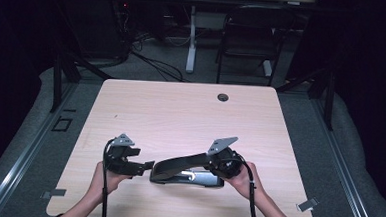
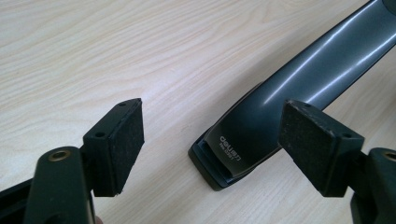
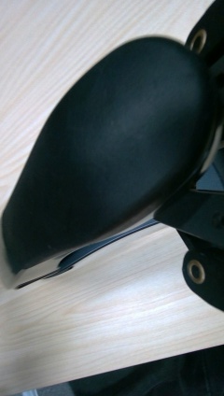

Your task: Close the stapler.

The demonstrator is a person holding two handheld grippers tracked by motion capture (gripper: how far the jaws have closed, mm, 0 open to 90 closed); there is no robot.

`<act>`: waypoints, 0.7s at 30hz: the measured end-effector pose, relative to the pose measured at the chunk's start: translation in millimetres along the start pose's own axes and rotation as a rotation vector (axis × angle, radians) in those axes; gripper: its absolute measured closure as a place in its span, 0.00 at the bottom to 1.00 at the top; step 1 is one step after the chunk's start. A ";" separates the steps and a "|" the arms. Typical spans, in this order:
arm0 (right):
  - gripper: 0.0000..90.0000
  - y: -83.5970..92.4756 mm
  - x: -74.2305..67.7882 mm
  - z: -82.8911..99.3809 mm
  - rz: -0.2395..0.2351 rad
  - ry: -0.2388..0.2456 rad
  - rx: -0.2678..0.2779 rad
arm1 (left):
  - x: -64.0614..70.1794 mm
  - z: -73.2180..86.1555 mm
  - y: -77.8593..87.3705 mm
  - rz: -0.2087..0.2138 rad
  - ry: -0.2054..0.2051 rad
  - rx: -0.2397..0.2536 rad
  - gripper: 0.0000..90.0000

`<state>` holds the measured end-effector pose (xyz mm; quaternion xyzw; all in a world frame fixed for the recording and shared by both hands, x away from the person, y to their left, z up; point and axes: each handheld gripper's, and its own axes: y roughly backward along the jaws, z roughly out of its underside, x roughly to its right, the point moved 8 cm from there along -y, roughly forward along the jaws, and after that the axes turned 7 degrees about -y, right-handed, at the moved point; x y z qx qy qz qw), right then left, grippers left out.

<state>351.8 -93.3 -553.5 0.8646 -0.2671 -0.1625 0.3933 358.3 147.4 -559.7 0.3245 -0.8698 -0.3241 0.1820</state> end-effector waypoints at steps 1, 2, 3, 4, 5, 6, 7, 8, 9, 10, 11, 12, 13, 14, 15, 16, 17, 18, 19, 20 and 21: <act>0.99 -0.7 0.7 2.5 0.001 0.001 -0.009 | -0.4 0.0 0.0 -0.001 0.002 0.000 0.24; 0.99 -1.3 0.9 3.8 0.001 0.003 -0.013 | -0.9 0.1 0.2 -0.003 0.002 0.000 0.24; 0.99 -1.6 1.4 5.9 -0.001 0.005 -0.023 | -1.3 0.3 0.3 -0.004 0.002 -0.001 0.24; 0.99 -2.4 1.5 7.7 0.000 -0.002 -0.025 | -1.6 0.4 0.4 -0.004 0.003 -0.002 0.24; 0.98 -2.1 2.7 9.6 0.002 0.002 -0.040 | -1.9 0.5 0.4 -0.003 0.000 -0.003 0.24; 0.98 -2.3 3.6 10.9 -0.002 -0.006 -0.040 | -1.8 0.8 0.4 -0.001 0.004 -0.007 0.24; 0.98 -2.8 4.7 12.3 -0.004 -0.018 -0.038 | -1.7 0.9 0.4 0.002 0.005 -0.009 0.24; 0.98 -2.6 6.2 13.5 -0.002 -0.014 -0.046 | -1.7 1.0 0.0 0.001 0.006 -0.009 0.24; 0.98 -3.0 7.4 15.0 -0.002 -0.021 -0.049 | -1.7 1.0 -0.2 0.002 0.008 -0.008 0.24; 0.98 -3.5 8.9 17.0 -0.004 -0.023 -0.058 | -1.7 1.1 0.0 0.003 0.007 -0.010 0.24; 0.98 -4.2 9.4 18.0 -0.005 -0.026 -0.058 | -1.8 1.2 0.1 0.002 0.007 -0.010 0.24; 0.98 -4.9 10.0 19.5 -0.008 -0.029 -0.063 | -1.9 1.2 0.2 0.003 0.006 -0.010 0.24; 0.98 -5.6 11.0 21.0 -0.005 -0.032 -0.069 | -2.0 1.3 0.3 0.003 0.006 -0.010 0.24; 0.98 -6.5 11.6 22.3 -0.008 -0.031 -0.070 | -2.3 1.2 0.5 0.001 0.006 -0.008 0.24; 0.98 -7.0 12.0 23.7 -0.008 -0.038 -0.073 | -2.9 1.3 0.7 -0.001 0.005 -0.008 0.24; 0.98 -7.3 13.4 25.8 -0.009 -0.038 -0.084 | -3.1 1.3 0.7 0.000 0.007 -0.007 0.24; 0.98 -6.9 13.9 27.3 -0.008 -0.041 -0.093 | -3.2 1.4 0.8 0.000 0.007 -0.007 0.24; 0.98 -6.8 14.4 28.0 -0.008 -0.039 -0.097 | -3.3 1.3 1.0 0.003 0.011 -0.005 0.24; 0.98 -6.7 14.9 29.8 -0.011 -0.046 -0.106 | -3.4 1.3 1.0 0.003 0.012 -0.005 0.24; 0.98 -7.4 15.3 30.6 -0.009 -0.050 -0.100 | -3.5 1.3 1.0 0.003 0.014 -0.004 0.24; 0.98 -7.2 16.1 32.1 -0.010 -0.050 -0.106 | -3.6 1.3 0.9 0.003 0.014 -0.005 0.24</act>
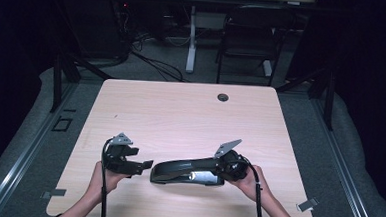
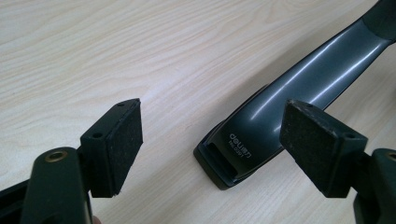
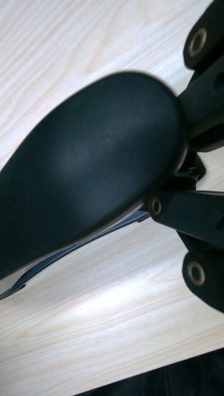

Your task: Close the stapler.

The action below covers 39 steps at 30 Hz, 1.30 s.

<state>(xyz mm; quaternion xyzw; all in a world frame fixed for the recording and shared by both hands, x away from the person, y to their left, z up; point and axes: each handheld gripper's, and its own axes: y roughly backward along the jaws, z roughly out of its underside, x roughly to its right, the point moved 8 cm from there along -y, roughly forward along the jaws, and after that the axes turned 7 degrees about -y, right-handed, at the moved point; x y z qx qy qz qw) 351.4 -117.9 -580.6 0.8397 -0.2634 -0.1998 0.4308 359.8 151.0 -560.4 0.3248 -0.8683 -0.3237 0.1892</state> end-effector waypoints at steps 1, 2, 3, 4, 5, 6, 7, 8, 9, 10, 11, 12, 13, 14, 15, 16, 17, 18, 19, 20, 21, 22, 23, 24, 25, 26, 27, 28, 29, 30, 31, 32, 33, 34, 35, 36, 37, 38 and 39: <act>0.98 -0.1 0.8 1.5 0.000 -0.003 -0.006 | -0.2 0.1 -0.1 -0.001 -0.001 0.000 0.24; 0.98 -0.2 2.1 3.7 0.002 -0.003 -0.016 | -0.2 0.1 -0.1 -0.001 -0.001 -0.001 0.24; 0.98 -0.5 2.6 5.1 0.000 -0.006 -0.017 | -0.2 0.2 -0.1 0.000 -0.001 -0.001 0.24; 0.98 -0.4 4.2 7.9 0.001 -0.008 -0.027 | -0.2 0.2 -0.1 -0.001 -0.002 -0.001 0.24; 0.98 -0.6 5.0 10.3 0.001 -0.010 -0.040 | -0.3 0.2 0.0 -0.001 -0.001 -0.001 0.24; 0.98 -1.5 7.1 13.9 0.004 -0.012 -0.049 | -0.3 0.2 0.1 -0.002 -0.001 -0.001 0.24; 0.98 -1.4 9.5 15.8 0.003 -0.022 -0.053 | -0.3 0.2 0.0 -0.002 -0.001 -0.001 0.24; 0.98 -0.4 12.5 17.3 0.005 -0.027 -0.057 | -0.2 0.2 0.1 -0.003 -0.001 -0.001 0.24; 0.98 0.7 14.8 17.6 0.010 -0.033 -0.054 | -0.2 0.3 0.2 -0.003 -0.001 -0.001 0.24; 0.98 1.4 16.1 17.3 0.013 -0.043 -0.045 | -0.2 0.3 0.2 -0.003 -0.001 -0.001 0.24; 0.98 3.3 18.2 17.2 0.016 -0.041 -0.049 | -0.3 0.4 0.3 -0.003 -0.002 -0.002 0.24; 0.98 5.0 20.0 16.7 0.022 -0.048 -0.043 | -0.5 0.3 0.3 -0.004 -0.002 -0.001 0.24; 0.98 7.0 22.3 16.3 0.032 -0.053 -0.040 | -0.6 0.4 0.4 -0.005 0.000 -0.001 0.24; 0.98 9.7 25.5 16.3 0.039 -0.062 -0.044 | -0.7 0.4 0.4 -0.004 -0.001 -0.002 0.24; 0.98 10.7 27.3 16.3 0.044 -0.071 -0.041 | -0.9 0.5 0.3 -0.004 -0.003 -0.002 0.24; 0.98 12.2 30.2 16.4 0.054 -0.084 -0.038 | -0.9 0.6 0.5 -0.003 -0.004 -0.004 0.24; 0.98 14.2 33.3 16.5 0.061 -0.094 -0.036 | -0.6 0.5 0.3 -0.002 -0.004 -0.003 0.24; 0.98 17.0 37.2 15.7 0.072 -0.106 -0.024 | -0.5 0.6 0.4 0.000 -0.004 -0.005 0.24; 0.98 19.2 38.7 14.8 0.079 -0.119 -0.012 | -0.4 0.6 0.3 0.000 -0.004 -0.004 0.24; 0.98 23.9 40.9 11.8 0.084 -0.127 0.015 | -0.4 0.6 0.2 -0.001 -0.004 -0.004 0.24; 0.98 27.8 41.3 9.9 0.083 -0.130 0.025 | -0.7 0.7 0.3 0.000 -0.005 -0.006 0.23; 0.98 33.3 41.2 6.4 0.089 -0.138 0.051 | -1.0 0.6 -0.2 -0.004 -0.005 -0.003 0.23; 0.98 38.9 39.8 2.4 0.087 -0.139 0.079 | -1.3 0.7 -0.3 -0.005 -0.007 -0.004 0.23; 0.98 44.2 37.1 -1.5 0.084 -0.133 0.106 | -1.4 0.7 -0.6 -0.005 -0.005 -0.004 0.23; 0.98 48.7 33.8 -5.4 0.079 -0.123 0.129 | -1.3 0.7 -0.9 -0.004 -0.004 -0.005 0.23; 0.98 52.3 29.2 -8.6 0.070 -0.113 0.142 | -1.2 0.7 -1.1 -0.005 -0.004 -0.007 0.23; 0.97 54.4 24.8 -11.4 0.066 -0.096 0.155 | -1.0 0.7 -1.4 -0.006 -0.005 -0.008 0.23; 0.97 55.4 20.2 -13.2 0.059 -0.082 0.152 | -0.7 0.7 -1.6 -0.005 -0.005 -0.008 0.22; 0.97 55.1 15.9 -14.4 0.054 -0.072 0.151 | -0.5 0.7 -1.7 -0.005 -0.007 -0.010 0.21; 0.97 53.2 11.8 -15.5 0.049 -0.061 0.147 | -0.3 0.7 -1.8 -0.005 -0.007 -0.010 0.19; 0.97 52.1 10.0 -15.6 0.047 -0.053 0.139 | -0.2 0.7 -1.8 -0.006 -0.006 -0.010 0.18; 0.98 50.3 8.0 -15.5 0.041 -0.045 0.131 | -0.4 0.7 -1.7 -0.007 -0.007 -0.010 0.17; 0.98 49.1 7.0 -16.1 0.040 -0.041 0.137 | -0.8 0.7 -1.6 -0.008 -0.004 -0.009 0.17; 0.98 49.1 6.9 -16.3 0.039 -0.043 0.135 | -1.1 0.7 -1.6 -0.009 -0.004 -0.009 0.15; 0.98 49.2 7.0 -16.2 0.036 -0.043 0.133 | -1.3 0.8 -1.8 -0.010 0.004 -0.009 0.14; 0.98 49.2 7.1 -16.1 0.032 -0.050 0.135 | -1.5 0.9 -1.9 -0.010 0.005 -0.011 0.13; 0.98 49.5 7.3 -15.7 0.029 -0.049 0.133 | -2.1 1.1 -2.0 -0.011 0.002 -0.014 0.11; 0.98 49.6 7.1 -15.5 0.028 -0.048 0.132 | -2.1 1.3 -1.9 -0.009 0.002 -0.018 0.10; 0.98 49.4 6.6 -15.7 0.027 -0.047 0.134 | -2.1 1.4 -1.9 -0.008 0.000 -0.020 0.10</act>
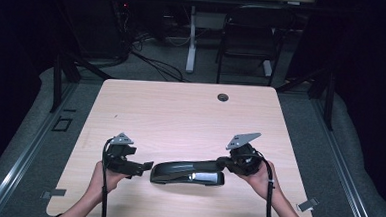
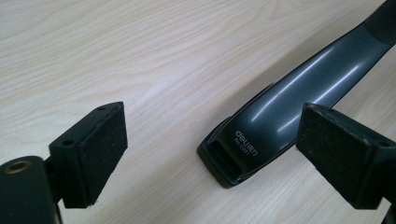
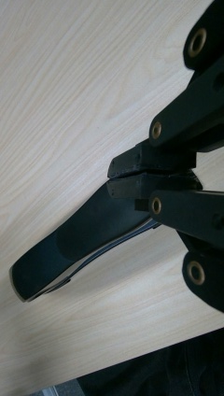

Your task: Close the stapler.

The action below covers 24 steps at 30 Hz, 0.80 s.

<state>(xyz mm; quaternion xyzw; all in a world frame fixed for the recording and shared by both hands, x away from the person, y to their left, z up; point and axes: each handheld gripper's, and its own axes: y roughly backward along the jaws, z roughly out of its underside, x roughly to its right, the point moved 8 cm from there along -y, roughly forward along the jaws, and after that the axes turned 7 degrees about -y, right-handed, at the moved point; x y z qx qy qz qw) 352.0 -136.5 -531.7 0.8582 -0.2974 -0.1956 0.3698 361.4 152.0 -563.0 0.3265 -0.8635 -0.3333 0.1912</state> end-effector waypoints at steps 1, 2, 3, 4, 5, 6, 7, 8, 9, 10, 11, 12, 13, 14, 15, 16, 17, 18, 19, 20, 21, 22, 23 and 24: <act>0.99 0.1 -0.7 0.1 -0.004 0.005 -0.004 | 0.0 0.0 -0.1 -0.001 -0.001 0.000 0.09; 0.99 -0.1 -1.7 0.1 -0.006 0.004 -0.003 | 0.0 -0.1 -0.2 -0.002 -0.002 0.000 0.09; 1.00 -0.3 -2.3 0.0 -0.008 0.006 -0.005 | 0.1 -0.1 -0.2 -0.001 -0.002 0.000 0.09; 1.00 -0.3 -2.3 0.2 -0.007 0.010 -0.010 | 0.3 -0.1 -0.4 0.001 -0.002 0.000 0.09; 1.00 -0.6 -2.0 0.5 -0.005 0.016 -0.016 | 0.4 0.1 -0.4 0.002 -0.003 -0.002 0.09; 1.00 -1.7 -2.2 1.3 0.002 0.014 -0.022 | 0.8 0.1 -0.7 0.003 -0.003 -0.001 0.09; 1.00 -3.6 -2.2 2.6 0.004 0.017 -0.033 | 0.8 0.0 -0.9 0.001 -0.004 0.000 0.09; 1.00 -4.5 -1.7 3.6 0.009 0.020 -0.040 | 1.1 0.0 -1.0 0.003 -0.004 0.000 0.09; 1.00 -6.2 -1.3 5.0 0.010 0.019 -0.043 | 1.4 -0.1 -1.1 0.003 -0.002 0.001 0.09; 1.00 -6.6 -0.9 5.9 0.013 0.017 -0.051 | 1.5 -0.1 -1.0 0.004 -0.003 -0.001 0.09; 1.00 -7.5 -0.7 6.6 0.006 0.014 -0.053 | 1.5 -0.3 -1.2 0.002 -0.002 0.001 0.09; 1.00 -8.0 -0.2 6.7 0.005 0.015 -0.050 | 1.4 -0.2 -1.3 0.003 -0.004 0.000 0.09; 1.00 -8.7 0.2 7.1 0.004 0.012 -0.052 | 1.5 -0.1 -1.5 0.002 -0.004 -0.001 0.09; 1.00 -9.2 0.3 7.8 0.005 0.010 -0.058 | 1.6 0.0 -1.4 0.004 -0.004 -0.004 0.09; 1.00 -9.6 0.4 8.6 0.008 0.011 -0.065 | 1.6 0.0 -1.5 0.004 -0.005 -0.004 0.09; 1.00 -11.2 0.3 9.3 0.011 0.013 -0.070 | 1.7 -0.1 -1.6 0.005 -0.004 -0.003 0.09; 1.00 -12.2 0.3 10.1 0.016 0.010 -0.075 | 1.8 0.0 -1.6 0.005 -0.006 -0.005 0.09; 1.00 -12.9 0.6 10.8 0.017 0.011 -0.079 | 1.8 0.1 -1.7 0.005 -0.007 -0.005 0.09; 1.00 -13.7 1.0 11.6 0.012 0.007 -0.082 | 1.9 0.1 -1.7 0.004 -0.007 -0.005 0.09; 1.00 -13.6 1.3 11.9 0.012 0.007 -0.084 | 1.9 0.1 -1.7 0.005 -0.008 -0.005 0.09; 1.00 -14.3 1.6 12.3 0.010 0.006 -0.083 | 1.9 0.0 -2.0 0.002 -0.008 -0.002 0.09; 1.00 -15.7 2.1 13.6 0.018 0.004 -0.094 | 1.9 -0.1 -2.1 0.001 -0.008 -0.002 0.09; 1.00 -18.4 2.1 15.7 0.022 0.007 -0.107 | 2.0 0.0 -1.9 0.002 -0.009 -0.003 0.09; 1.00 -20.0 2.3 16.7 0.026 0.010 -0.109 | 2.1 0.0 -1.9 0.003 -0.009 -0.004 0.09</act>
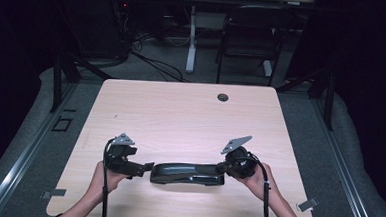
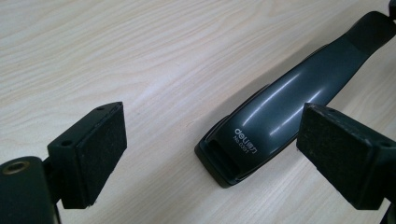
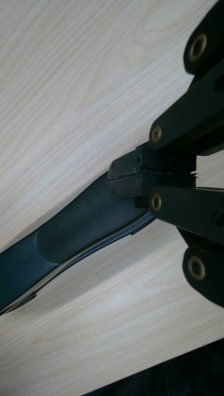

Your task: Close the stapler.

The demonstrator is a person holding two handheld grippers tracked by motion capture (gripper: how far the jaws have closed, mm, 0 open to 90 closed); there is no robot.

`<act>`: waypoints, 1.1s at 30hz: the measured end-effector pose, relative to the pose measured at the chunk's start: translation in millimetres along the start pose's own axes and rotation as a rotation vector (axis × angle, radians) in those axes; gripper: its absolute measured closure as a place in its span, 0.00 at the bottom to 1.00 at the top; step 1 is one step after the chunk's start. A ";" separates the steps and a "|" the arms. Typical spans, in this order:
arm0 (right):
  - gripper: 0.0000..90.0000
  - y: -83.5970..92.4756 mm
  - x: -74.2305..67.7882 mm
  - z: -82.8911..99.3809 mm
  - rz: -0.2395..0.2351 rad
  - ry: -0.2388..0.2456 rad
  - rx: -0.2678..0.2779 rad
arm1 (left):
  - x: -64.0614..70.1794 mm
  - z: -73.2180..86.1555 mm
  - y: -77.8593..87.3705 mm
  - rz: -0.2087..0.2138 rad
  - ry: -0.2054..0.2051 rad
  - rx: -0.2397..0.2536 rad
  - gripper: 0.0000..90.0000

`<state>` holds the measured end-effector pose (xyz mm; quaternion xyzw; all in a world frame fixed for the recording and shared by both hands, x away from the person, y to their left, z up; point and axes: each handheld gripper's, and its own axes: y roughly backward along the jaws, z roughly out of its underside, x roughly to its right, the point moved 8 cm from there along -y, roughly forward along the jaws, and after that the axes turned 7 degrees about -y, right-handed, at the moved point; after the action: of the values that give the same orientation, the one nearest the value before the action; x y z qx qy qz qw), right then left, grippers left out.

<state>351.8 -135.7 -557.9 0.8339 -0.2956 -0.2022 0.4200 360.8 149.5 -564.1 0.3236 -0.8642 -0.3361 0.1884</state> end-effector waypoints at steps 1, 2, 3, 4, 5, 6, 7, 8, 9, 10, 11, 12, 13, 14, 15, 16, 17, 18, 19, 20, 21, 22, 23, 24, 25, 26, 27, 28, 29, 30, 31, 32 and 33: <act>1.00 -0.5 0.0 1.0 0.001 -0.002 -0.002 | 0.1 0.0 0.1 0.000 0.000 0.000 0.09; 1.00 -0.6 0.2 1.2 -0.002 -0.003 0.000 | 0.2 0.1 0.1 0.001 -0.001 -0.001 0.09; 1.00 -0.9 -0.1 1.1 -0.004 -0.007 0.005 | 0.2 0.1 -0.1 0.000 -0.001 -0.001 0.09; 1.00 -0.6 0.2 1.2 -0.002 -0.002 0.000 | 0.2 0.2 -0.2 0.000 -0.001 -0.002 0.09; 1.00 -0.6 0.2 1.1 0.000 -0.001 0.000 | 0.1 0.3 -0.2 0.000 -0.002 -0.003 0.09; 1.00 -0.6 0.2 1.1 0.000 -0.002 0.001 | 0.1 0.3 -0.3 0.000 -0.002 -0.003 0.09; 1.00 -0.8 0.0 1.1 -0.003 -0.005 0.003 | 0.0 0.3 -0.4 0.001 -0.004 -0.004 0.09; 1.00 -0.6 0.2 1.3 -0.004 -0.006 0.002 | 0.1 0.3 -0.4 0.001 -0.004 -0.004 0.09; 1.00 -0.7 0.4 1.3 -0.005 -0.005 0.003 | 0.1 0.3 -0.5 0.001 -0.003 -0.003 0.09; 1.00 -0.7 0.6 1.3 -0.005 -0.005 0.004 | 0.1 0.3 -0.4 0.001 -0.003 -0.003 0.09; 1.00 -0.7 0.6 1.3 -0.006 -0.007 0.004 | -0.1 0.3 -0.3 0.000 -0.004 -0.003 0.09; 1.00 -0.8 0.6 1.2 -0.007 -0.009 0.006 | 0.0 0.3 -0.3 0.000 -0.003 -0.003 0.09; 1.00 -0.8 0.6 1.2 -0.007 -0.009 0.006 | 0.0 0.2 -0.3 -0.001 0.000 -0.001 0.09; 1.00 -0.8 0.6 1.2 -0.006 -0.011 0.007 | -0.2 0.2 -0.2 -0.003 -0.001 0.000 0.09; 1.00 -0.6 0.5 1.3 -0.003 -0.009 0.005 | -0.3 0.1 -0.1 -0.002 -0.002 0.000 0.09; 1.00 -0.7 0.1 1.2 0.000 -0.009 0.004 | -0.3 0.1 0.0 -0.003 -0.002 0.000 0.09; 1.00 -0.7 -0.2 1.0 0.004 -0.005 0.005 | -0.3 0.0 0.1 -0.003 -0.001 0.001 0.09; 1.00 -0.9 -1.1 0.5 0.012 -0.003 0.010 | -0.4 0.1 0.2 -0.003 -0.001 0.001 0.09; 1.00 0.3 -1.5 -0.5 0.018 0.005 0.013 | -0.5 0.1 0.1 -0.003 -0.001 0.001 0.09; 1.00 1.7 -1.7 -1.2 0.020 0.009 0.015 | -0.6 0.2 0.1 -0.003 0.000 0.001 0.09; 1.00 3.5 -2.4 -2.9 0.020 0.010 0.026 | -0.6 0.2 0.1 -0.003 0.000 0.001 0.09; 1.00 5.6 -2.6 -4.0 0.022 0.015 0.027 | -0.7 0.3 0.0 -0.003 0.001 0.000 0.09; 1.00 8.1 -3.6 -6.3 0.021 0.015 0.038 | -0.8 0.4 -0.1 -0.003 -0.001 -0.001 0.09; 1.00 9.3 -4.4 -8.2 0.021 0.013 0.050 | -0.3 0.4 -0.3 -0.002 0.003 0.000 0.09; 1.00 10.7 -4.8 -9.2 0.023 0.019 0.052 | -0.5 0.4 -0.2 -0.002 0.000 -0.001 0.09; 1.00 11.2 -5.1 -9.9 0.027 0.022 0.054 | -0.4 0.4 -0.2 -0.001 0.000 -0.001 0.09; 1.00 11.7 -5.6 -10.7 0.032 0.025 0.055 | -0.4 0.4 -0.2 -0.001 -0.001 -0.001 0.09; 1.00 11.6 -6.0 -11.1 0.031 0.022 0.060 | -0.4 0.4 -0.2 -0.001 -0.001 -0.001 0.09; 1.00 11.6 -6.0 -11.4 0.035 0.023 0.062 | -0.5 0.3 -0.1 -0.001 -0.003 -0.001 0.09; 1.00 11.9 -6.1 -11.5 0.035 0.025 0.060 | -0.6 0.3 0.0 -0.001 -0.004 -0.001 0.09; 1.00 12.4 -6.5 -12.2 0.036 0.026 0.066 | -0.6 0.2 -0.1 -0.001 -0.004 -0.001 0.09; 1.00 12.6 -6.8 -12.5 0.037 0.025 0.070 | -0.6 0.2 0.0 -0.002 -0.005 -0.001 0.09; 1.00 13.6 -6.9 -13.0 0.040 0.026 0.069 | -0.5 0.2 0.0 -0.001 -0.007 -0.002 0.09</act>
<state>349.9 -130.0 -538.8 0.8443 -0.3134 -0.1726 0.3989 361.0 149.9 -564.3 0.3229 -0.8643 -0.3382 0.1854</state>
